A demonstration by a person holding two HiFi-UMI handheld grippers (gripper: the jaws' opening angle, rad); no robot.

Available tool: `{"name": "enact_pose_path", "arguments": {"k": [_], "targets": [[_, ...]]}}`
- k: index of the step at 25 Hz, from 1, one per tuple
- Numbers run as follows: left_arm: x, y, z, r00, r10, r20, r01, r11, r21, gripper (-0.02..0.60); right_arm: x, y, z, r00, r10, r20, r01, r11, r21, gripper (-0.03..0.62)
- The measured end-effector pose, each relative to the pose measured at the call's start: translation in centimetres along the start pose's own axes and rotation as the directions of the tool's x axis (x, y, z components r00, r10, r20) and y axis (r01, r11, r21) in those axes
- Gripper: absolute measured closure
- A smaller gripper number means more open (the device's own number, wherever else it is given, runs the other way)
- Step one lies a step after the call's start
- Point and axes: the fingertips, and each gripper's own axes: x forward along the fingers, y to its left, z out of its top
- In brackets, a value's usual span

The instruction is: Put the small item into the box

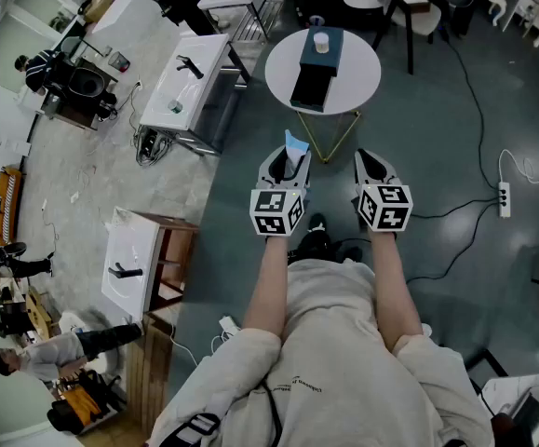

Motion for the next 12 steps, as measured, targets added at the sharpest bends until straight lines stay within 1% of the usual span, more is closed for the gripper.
{"name": "enact_pose_path", "arguments": {"k": [7,10,12], "targets": [[-0.4,0.0,-0.1,1.000,0.000,-0.021,0.001,1.000,0.015,0.396,0.3,0.6,0.1,0.999,0.040,0.002,-0.039,0.999,-0.006,0.559],[-0.4,1.2,-0.7,0.999,0.009,-0.045,-0.008,0.999,0.031,0.396,0.9,0.7,0.2,0.999,0.034,0.017,-0.033,0.999,-0.028,0.559],[0.1,2.3,-1.2,0.998,0.020,-0.066,-0.019,1.000,0.016,0.396,1.8,1.0,0.1,0.998,0.057,-0.006,-0.057,0.997,-0.048,0.559]]}}
